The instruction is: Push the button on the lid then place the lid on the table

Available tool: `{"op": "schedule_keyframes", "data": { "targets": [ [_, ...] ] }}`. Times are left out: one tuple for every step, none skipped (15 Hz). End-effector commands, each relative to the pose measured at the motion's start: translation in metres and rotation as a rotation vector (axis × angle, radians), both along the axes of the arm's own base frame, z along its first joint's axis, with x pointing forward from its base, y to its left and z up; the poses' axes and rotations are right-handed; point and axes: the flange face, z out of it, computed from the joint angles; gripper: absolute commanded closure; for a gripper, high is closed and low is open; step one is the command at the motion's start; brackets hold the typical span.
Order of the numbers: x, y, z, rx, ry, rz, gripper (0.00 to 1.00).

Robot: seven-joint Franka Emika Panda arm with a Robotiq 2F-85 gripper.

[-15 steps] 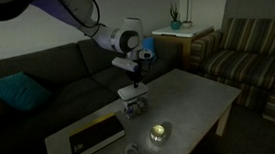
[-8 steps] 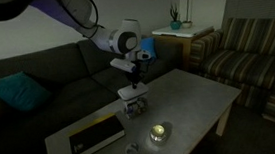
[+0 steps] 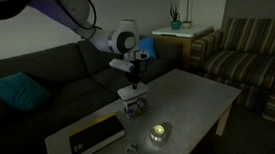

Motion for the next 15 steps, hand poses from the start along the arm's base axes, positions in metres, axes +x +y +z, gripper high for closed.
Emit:
{"op": "schedule_keyframes", "data": {
  "targets": [
    [-0.0008,-0.0021,-0.0022,-0.036,-0.006,-0.009,1.0],
    [-0.0005,-0.0023,-0.0016,-0.038,-0.006,-0.014,1.0],
    [-0.0003,-0.003,-0.001,-0.04,-0.003,-0.018,1.0],
    [-0.0002,-0.0038,-0.0006,-0.036,0.002,-0.024,1.0],
    [0.0,-0.004,0.0005,-0.031,0.009,-0.031,1.0],
    [-0.0005,-0.0042,0.0007,-0.03,0.018,-0.034,1.0],
    [-0.0013,-0.0042,0.0006,-0.027,0.03,-0.035,1.0],
    [-0.0033,-0.0052,0.0012,-0.024,0.041,-0.034,1.0],
    [-0.0024,-0.0044,0.0004,-0.026,0.043,-0.034,1.0],
    [-0.0033,-0.0049,-0.0002,-0.026,0.053,-0.037,1.0],
    [-0.0039,-0.0048,-0.0004,-0.025,0.06,-0.034,1.0],
    [-0.0045,-0.0047,-0.0006,-0.025,0.065,-0.035,1.0],
    [-0.005,-0.0044,-0.0004,-0.024,0.073,-0.035,1.0],
    [-0.0056,-0.0036,-0.0003,-0.019,0.08,-0.03,1.0],
    [-0.0058,-0.0031,-0.0001,-0.019,0.083,-0.03,1.0]
  ]
}}
